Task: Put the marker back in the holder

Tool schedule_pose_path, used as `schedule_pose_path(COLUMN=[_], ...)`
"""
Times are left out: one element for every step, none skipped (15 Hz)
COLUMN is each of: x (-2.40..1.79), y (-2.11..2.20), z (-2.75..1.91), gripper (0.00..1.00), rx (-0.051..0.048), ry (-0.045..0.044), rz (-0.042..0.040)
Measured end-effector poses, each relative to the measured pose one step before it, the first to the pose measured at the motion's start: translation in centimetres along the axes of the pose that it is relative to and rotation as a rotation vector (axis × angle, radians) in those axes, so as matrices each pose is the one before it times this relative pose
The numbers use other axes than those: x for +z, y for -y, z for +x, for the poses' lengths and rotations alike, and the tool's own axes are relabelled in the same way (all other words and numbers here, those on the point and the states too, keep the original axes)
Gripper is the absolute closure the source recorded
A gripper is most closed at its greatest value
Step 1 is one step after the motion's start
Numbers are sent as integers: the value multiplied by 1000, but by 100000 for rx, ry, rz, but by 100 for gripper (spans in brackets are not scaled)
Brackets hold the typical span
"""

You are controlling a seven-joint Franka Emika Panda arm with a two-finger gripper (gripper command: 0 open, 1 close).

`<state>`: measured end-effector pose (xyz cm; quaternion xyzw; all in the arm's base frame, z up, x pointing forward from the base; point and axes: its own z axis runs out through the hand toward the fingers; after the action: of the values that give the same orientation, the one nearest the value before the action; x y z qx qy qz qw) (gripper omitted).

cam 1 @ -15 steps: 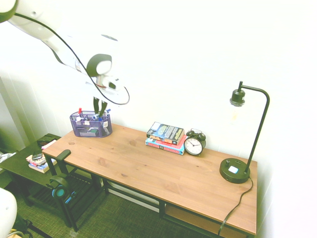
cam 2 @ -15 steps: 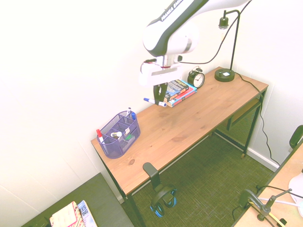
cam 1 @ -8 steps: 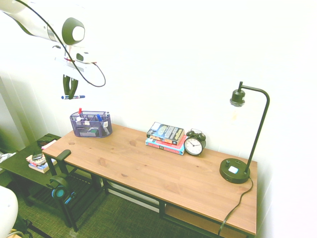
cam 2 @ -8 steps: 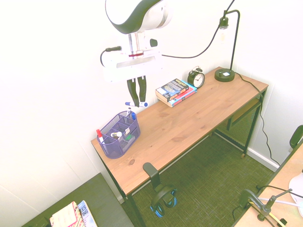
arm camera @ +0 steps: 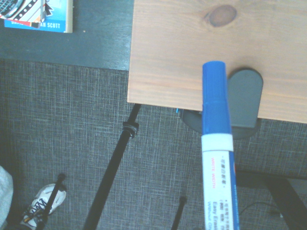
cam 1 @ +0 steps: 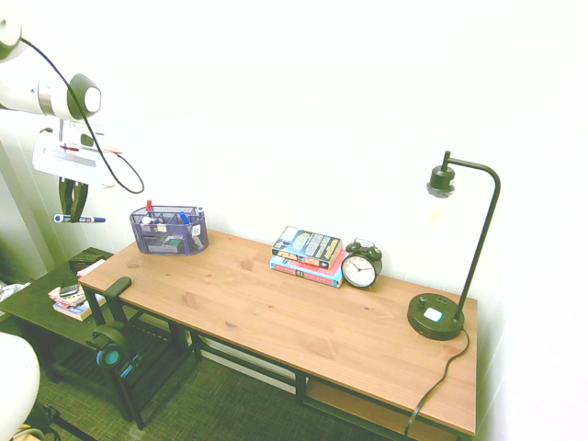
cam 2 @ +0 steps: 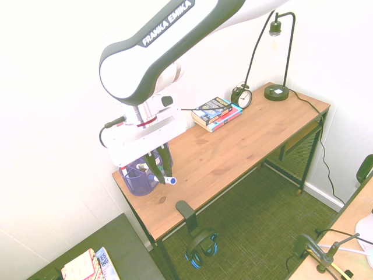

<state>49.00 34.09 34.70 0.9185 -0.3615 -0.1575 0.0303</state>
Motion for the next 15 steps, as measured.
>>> schedule_pose_path(x=[24,-197,-451,-582,-519,-272,16,221,274,252,168,208,219,233,354], y=[1230,1332,1254,1217,1056,924,954,879,792,639,445,354,265,225,129], z=[605,746,754,819,934,1038,1077,947,808,552,273,207,200,260,420], gripper=[100,100,100,100,100,100,100,100,100,100,100,100,100,100,100], rx=[2298,2617,2449,2032,1898,2118,2261,1900,1576,1132,747,667,791,779,934], ry=[699,1092,1097,955,922,1320,2183,2654,2416,2249,1208,741,809,781,440], rz=[788,1058,794,575,398,-26,-335,-285,-139,-254,-414,-220,-668,-472,-949])
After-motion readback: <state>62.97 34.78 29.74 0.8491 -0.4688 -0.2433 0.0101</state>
